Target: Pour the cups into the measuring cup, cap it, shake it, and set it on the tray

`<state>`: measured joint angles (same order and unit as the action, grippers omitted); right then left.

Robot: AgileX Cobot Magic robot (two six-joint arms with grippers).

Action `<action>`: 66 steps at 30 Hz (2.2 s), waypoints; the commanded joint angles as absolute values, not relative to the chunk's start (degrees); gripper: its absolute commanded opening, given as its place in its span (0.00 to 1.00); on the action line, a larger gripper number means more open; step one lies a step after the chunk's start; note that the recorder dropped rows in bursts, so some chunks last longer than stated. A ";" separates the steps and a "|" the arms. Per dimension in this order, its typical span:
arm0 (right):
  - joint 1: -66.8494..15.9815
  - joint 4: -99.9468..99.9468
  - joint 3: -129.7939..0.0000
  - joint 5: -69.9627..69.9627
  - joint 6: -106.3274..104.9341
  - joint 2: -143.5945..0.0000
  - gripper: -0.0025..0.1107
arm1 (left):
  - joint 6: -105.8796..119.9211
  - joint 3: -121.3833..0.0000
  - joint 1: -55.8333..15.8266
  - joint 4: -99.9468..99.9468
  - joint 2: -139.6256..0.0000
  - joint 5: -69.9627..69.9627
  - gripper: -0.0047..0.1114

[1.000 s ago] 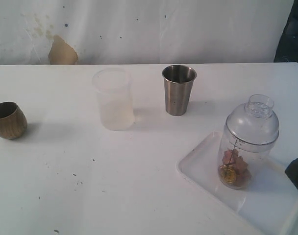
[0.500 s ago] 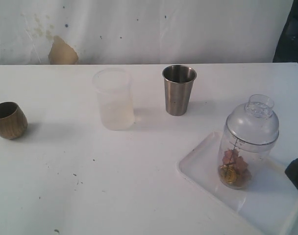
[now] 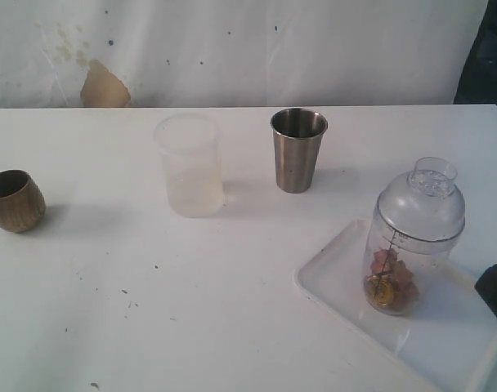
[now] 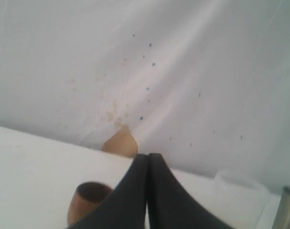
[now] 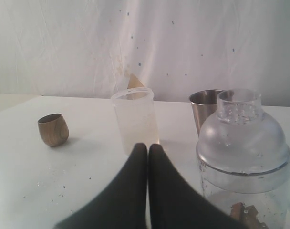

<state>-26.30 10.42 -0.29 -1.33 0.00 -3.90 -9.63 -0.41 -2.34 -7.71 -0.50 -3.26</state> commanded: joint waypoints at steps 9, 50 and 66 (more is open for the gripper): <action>-25.63 10.50 0.00 -1.29 0.30 -3.49 0.02 | -14.97 0.00 -2.12 2.19 0.00 10.75 0.04; -15.85 10.63 0.00 10.50 -10.10 -1.53 0.02 | -10.16 0.00 -2.12 2.09 0.00 13.36 0.04; 1.81 10.65 0.00 20.46 -14.29 0.00 0.02 | -10.16 0.00 -2.12 2.09 0.00 13.36 0.04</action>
<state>1.23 10.42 -0.29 20.48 -13.51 -0.32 -10.28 -0.29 -2.34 1.82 -0.26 13.28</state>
